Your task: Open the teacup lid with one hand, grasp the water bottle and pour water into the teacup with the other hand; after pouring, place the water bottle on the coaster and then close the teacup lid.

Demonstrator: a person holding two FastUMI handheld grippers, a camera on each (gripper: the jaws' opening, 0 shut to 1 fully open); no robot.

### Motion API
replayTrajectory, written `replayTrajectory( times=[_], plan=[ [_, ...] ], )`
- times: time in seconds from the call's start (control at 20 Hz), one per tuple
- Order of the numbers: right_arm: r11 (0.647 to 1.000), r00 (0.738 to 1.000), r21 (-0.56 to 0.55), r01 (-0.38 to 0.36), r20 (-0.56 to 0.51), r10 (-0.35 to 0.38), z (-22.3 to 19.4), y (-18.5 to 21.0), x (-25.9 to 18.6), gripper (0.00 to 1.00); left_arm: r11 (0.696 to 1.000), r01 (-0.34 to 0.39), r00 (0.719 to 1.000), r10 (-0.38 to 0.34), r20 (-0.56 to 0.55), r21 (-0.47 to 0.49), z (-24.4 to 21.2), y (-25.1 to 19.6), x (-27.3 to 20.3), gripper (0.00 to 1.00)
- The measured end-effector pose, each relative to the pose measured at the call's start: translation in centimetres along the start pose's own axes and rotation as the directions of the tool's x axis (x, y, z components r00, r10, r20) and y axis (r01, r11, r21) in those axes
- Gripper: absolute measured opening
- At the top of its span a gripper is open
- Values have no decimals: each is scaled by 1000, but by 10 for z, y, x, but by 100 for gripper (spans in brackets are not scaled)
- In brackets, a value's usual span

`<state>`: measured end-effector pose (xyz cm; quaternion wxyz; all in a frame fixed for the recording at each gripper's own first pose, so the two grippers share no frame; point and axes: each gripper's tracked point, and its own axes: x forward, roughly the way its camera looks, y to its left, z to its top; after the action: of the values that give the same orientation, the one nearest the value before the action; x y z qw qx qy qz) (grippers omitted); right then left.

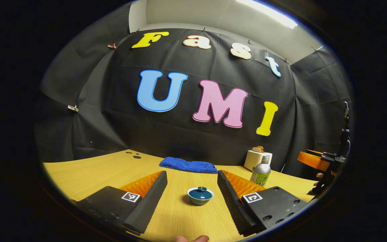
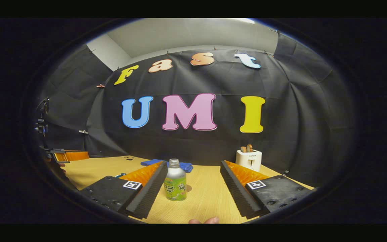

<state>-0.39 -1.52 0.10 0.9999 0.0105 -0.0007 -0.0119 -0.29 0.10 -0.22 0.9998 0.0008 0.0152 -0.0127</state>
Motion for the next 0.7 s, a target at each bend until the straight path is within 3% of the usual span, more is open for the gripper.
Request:
replayTrajectory(
  times=[0.7],
  plan=[
    [999, 999, 5, -35, -18, 35, -7, 16, 2, 97, 999, 31, 998, -28, -60, 44, -22, -6, 15, 95]
  ],
)
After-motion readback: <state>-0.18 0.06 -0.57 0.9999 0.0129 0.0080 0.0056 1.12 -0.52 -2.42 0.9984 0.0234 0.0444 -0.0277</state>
